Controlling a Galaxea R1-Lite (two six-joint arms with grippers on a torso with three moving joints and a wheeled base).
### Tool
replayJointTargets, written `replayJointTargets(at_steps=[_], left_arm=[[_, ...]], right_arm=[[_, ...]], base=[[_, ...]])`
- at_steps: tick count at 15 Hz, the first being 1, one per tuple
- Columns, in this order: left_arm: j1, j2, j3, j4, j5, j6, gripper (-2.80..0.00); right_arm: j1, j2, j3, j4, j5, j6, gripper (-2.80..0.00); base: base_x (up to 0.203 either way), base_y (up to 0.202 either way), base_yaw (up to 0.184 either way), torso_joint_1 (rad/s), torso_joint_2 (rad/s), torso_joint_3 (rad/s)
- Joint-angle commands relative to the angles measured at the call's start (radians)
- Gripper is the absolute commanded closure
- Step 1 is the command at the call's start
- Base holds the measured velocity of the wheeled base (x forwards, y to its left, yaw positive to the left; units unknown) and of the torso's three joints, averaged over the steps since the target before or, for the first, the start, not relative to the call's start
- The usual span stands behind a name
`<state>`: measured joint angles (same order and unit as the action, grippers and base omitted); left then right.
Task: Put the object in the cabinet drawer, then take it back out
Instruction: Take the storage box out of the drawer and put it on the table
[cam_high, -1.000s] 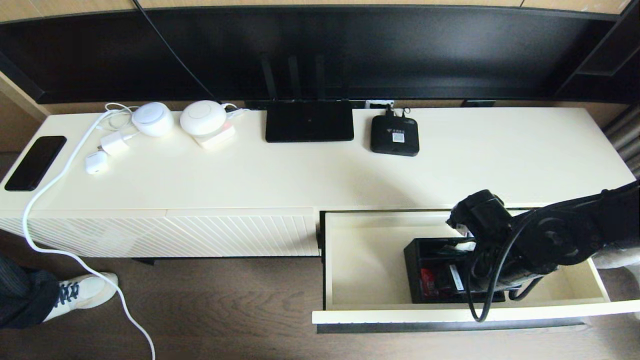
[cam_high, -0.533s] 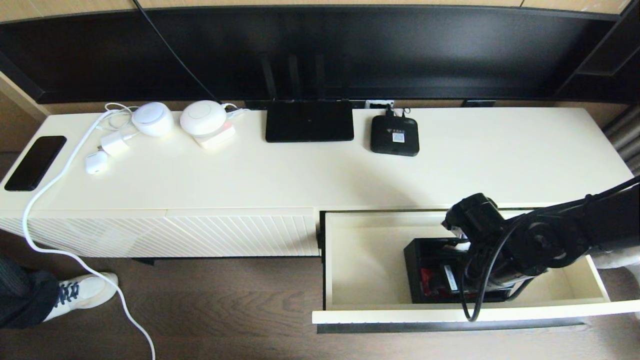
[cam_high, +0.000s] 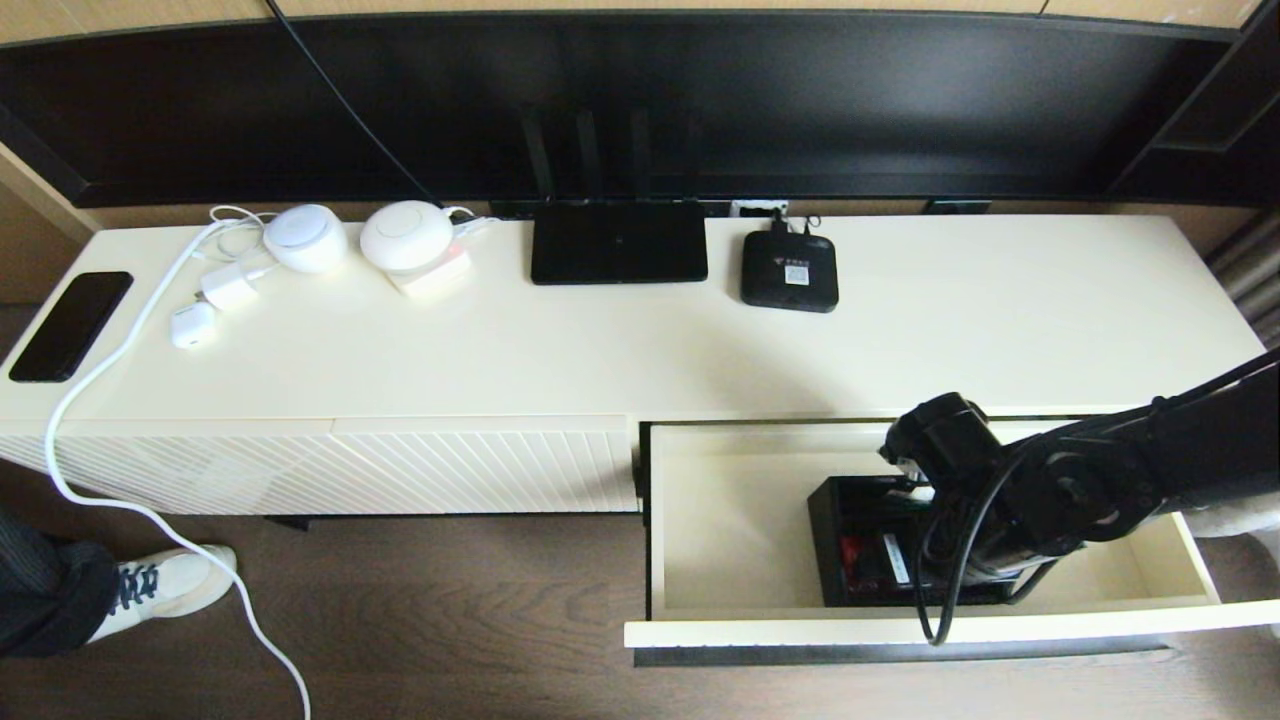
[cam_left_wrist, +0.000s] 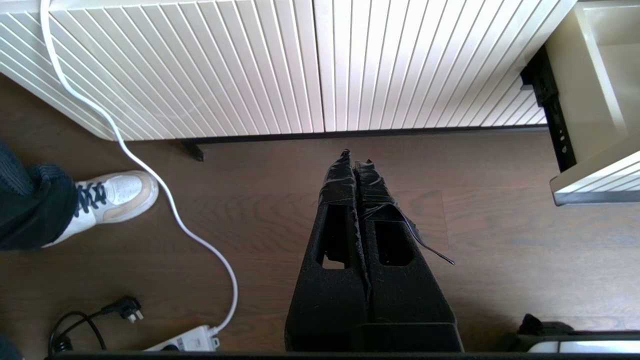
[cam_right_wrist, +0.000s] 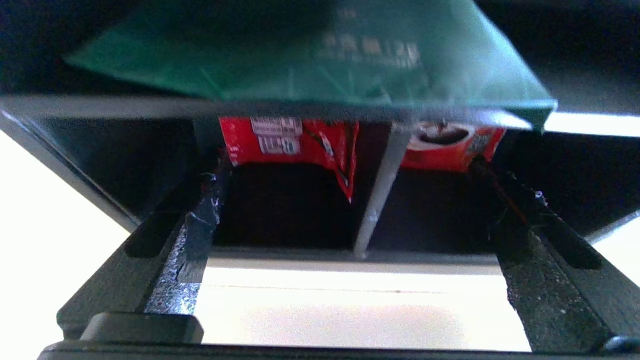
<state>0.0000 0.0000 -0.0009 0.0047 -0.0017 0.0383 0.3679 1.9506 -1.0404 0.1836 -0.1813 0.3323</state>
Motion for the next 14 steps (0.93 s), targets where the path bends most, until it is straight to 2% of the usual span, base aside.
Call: replayJointTargets(at_steps=[1, 12, 13, 14], left_arm=[[0.000, 0.002, -0.001, 0.000, 0.000, 0.000, 0.00], [0.000, 0.002, 0.001, 0.000, 0.000, 0.000, 0.00], [0.000, 0.002, -0.001, 0.000, 0.000, 0.000, 0.00], [0.000, 0.002, 0.001, 0.000, 0.000, 0.000, 0.00]], right_arm=[[0.000, 0.007, 0.000, -0.004, -0.001, 0.004, -2.80], [0.001, 0.010, 0.014, -0.007, -0.001, 0.002, -2.80], [0.000, 0.008, 0.021, -0.011, -0.003, 0.002, 0.00], [0.000, 0.008, 0.027, -0.028, -0.003, 0.001, 0.00]], base=[[0.000, 0.000, 0.000, 0.000, 0.00, 0.000], [0.000, 0.000, 0.000, 0.000, 0.00, 0.000], [0.000, 0.000, 0.000, 0.000, 0.00, 0.000], [0.000, 0.000, 0.000, 0.000, 0.00, 0.000]])
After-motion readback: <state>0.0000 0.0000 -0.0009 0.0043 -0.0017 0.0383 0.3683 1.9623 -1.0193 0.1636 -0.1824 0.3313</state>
